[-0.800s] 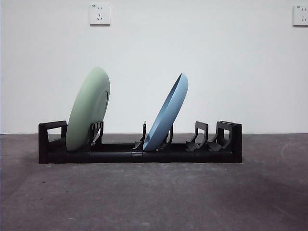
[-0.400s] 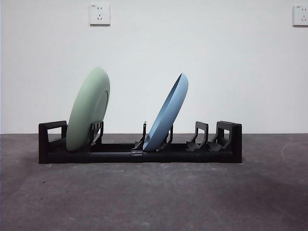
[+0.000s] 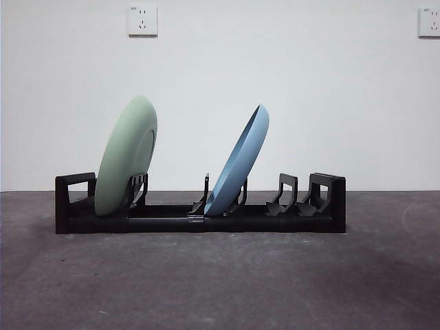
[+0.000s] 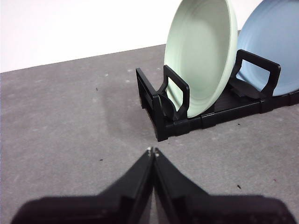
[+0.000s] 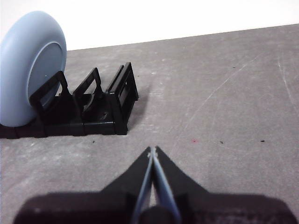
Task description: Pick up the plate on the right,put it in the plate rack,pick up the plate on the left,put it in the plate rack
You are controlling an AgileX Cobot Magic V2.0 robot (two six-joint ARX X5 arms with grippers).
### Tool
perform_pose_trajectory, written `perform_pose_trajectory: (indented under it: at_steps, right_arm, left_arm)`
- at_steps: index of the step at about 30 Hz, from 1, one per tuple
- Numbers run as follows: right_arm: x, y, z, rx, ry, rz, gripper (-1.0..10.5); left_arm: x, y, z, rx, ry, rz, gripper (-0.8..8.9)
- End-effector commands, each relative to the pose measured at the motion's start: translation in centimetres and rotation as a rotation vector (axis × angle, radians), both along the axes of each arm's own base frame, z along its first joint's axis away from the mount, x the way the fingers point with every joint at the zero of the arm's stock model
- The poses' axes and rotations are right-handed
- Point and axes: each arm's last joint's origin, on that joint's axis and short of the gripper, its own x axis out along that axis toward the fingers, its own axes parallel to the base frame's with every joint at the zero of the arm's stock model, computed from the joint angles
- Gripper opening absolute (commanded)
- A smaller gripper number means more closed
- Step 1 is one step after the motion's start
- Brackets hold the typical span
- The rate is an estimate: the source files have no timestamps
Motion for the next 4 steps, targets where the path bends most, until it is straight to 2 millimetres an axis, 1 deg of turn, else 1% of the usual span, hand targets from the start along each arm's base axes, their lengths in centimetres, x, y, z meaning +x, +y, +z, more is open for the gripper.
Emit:
perform_pose_trajectory:
  at_steps: [1,4]
  right_arm:
    - [0.08,-0.01,-0.5,0.007,0.014,-0.006,0.0]
    - [0.08,-0.02,-0.5,0.007,0.014,-0.006,0.0]
  left_arm:
    - [0.06,0.01,-0.43,-0.007,0.01,0.0,-0.03]
    - [0.06,0.01,-0.43,-0.007,0.01,0.0,-0.03]
